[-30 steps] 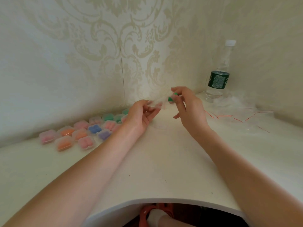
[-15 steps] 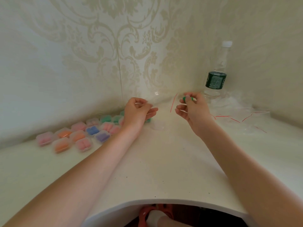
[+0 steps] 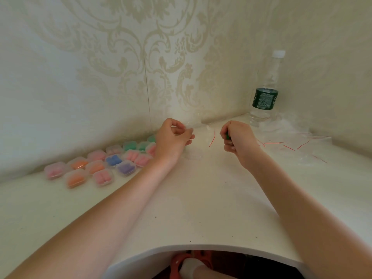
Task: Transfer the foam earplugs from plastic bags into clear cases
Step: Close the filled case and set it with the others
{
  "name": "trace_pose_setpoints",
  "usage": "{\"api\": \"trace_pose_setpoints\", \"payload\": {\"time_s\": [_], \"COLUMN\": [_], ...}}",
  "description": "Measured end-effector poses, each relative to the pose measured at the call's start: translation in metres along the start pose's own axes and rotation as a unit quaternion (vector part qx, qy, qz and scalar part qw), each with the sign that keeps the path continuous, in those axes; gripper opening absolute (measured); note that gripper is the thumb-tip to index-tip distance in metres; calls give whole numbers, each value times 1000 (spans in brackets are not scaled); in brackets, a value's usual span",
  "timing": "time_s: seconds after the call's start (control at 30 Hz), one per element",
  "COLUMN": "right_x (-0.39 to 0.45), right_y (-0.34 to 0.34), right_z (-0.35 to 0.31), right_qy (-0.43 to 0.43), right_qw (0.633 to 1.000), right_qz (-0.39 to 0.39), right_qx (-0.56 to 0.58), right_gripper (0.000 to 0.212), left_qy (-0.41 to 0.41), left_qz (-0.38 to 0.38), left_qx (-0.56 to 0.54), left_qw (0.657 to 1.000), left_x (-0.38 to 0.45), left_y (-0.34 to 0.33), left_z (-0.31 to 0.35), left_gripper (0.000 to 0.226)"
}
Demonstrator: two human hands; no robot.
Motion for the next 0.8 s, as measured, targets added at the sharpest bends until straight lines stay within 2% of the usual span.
{"api": "trace_pose_setpoints", "payload": {"time_s": [0.1,0.17,0.23,0.27,0.33,0.4,0.47,0.53,0.6,0.7,0.73,0.8], "right_x": [-5,-12,-17,-17,-15,-15,-16,-16,-18,-20,-20,-19], "right_y": [-6,-13,-18,-19,-21,-22,-20,-16,-13,-13,-13,-13], "right_z": [0,1,5,7,12,12,6,-2,-7,-6,-5,-4], "right_qy": [46,78,103,106,96,116,161,212,241,242,238,225], "right_qw": [978,945,901,876,841,837,872,911,921,918,919,925], "right_qz": [-56,-123,-167,-180,-192,-183,-157,-134,-135,-151,-154,-149], "right_qx": [-195,-294,-387,-436,-497,-502,-435,-328,-275,-276,-273,-268], "right_gripper": [39,28,14,19,38,41,36,30,29,33,35,35], "left_qy": [-18,-44,-100,-118,-116,-104,-98,-55,46,167,177,171], "left_qz": [-5,-3,45,69,80,63,24,-52,-149,-230,-235,-231], "left_qx": [118,176,273,297,294,298,305,207,29,-206,-253,-282], "left_qw": [993,983,956,945,946,947,947,975,987,937,922,915], "left_x": [-2,-4,-6,-7,-8,-8,-8,-7,-9,-13,-13,-11], "left_y": [0,0,3,5,7,7,7,4,-3,-8,-8,-5], "left_z": [-2,1,10,13,16,13,13,17,19,15,14,12], "left_gripper": [28,25,17,13,10,16,28,33,31,32,30,25]}}
Point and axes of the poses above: each hand's wrist, its own x-axis towards the middle knuckle, its own y-axis out of the back of the hand, z = x × y, the point moved 2 cm from there along x, towards the middle knuckle, and after that the axes turned 13 degrees about -z, right-handed, at the moved point
